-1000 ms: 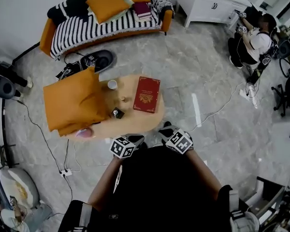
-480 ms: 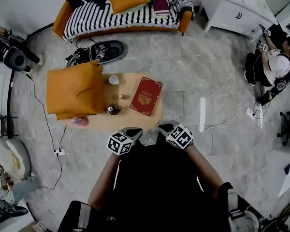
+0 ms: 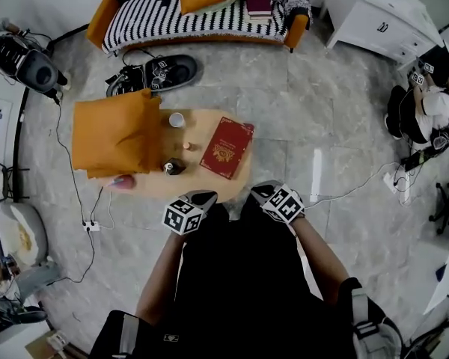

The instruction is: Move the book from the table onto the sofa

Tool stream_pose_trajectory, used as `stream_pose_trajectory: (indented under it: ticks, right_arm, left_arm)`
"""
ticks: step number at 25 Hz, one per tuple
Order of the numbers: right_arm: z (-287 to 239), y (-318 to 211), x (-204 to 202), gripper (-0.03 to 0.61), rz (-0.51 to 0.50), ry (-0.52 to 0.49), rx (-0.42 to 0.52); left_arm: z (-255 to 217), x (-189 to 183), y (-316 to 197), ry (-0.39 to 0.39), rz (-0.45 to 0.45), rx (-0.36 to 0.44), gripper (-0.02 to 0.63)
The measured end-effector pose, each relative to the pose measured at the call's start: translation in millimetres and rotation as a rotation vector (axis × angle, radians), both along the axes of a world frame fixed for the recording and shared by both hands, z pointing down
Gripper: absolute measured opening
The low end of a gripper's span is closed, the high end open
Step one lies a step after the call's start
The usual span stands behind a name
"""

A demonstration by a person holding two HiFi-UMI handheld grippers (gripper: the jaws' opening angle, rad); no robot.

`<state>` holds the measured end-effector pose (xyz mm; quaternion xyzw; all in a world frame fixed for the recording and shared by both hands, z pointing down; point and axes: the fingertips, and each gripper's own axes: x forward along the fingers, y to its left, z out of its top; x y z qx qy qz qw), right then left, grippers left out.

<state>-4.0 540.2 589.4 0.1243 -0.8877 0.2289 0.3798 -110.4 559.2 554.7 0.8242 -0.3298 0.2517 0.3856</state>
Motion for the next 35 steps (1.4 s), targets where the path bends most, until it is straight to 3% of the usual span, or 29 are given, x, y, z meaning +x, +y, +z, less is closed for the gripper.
stream_pose_trajectory:
  ticks: [6, 12, 20, 26, 35]
  right_arm:
    - [0, -9, -7, 0.008, 0.092, 0.009, -0.034]
    - [16, 10, -13, 0.008, 0.119, 0.052, -0.119]
    - [70, 28, -14, 0.008, 0.143, 0.106, -0.237]
    - [126, 20, -16, 0.008, 0.213, 0.095, -0.293]
    - [239, -21, -24, 0.008, 0.281, 0.070, -0.296]
  left_arm:
    - [8, -20, -24, -0.004, 0.055, -0.018, 0.009]
    - [30, -36, -45, 0.012, 0.086, -0.054, 0.009]
    - [92, -58, -75, 0.035, 0.012, -0.084, 0.009]
    - [138, -51, -77, 0.131, -0.005, -0.138, 0.009]
    - [216, -74, -102, 0.018, -0.106, -0.119, 0.014]
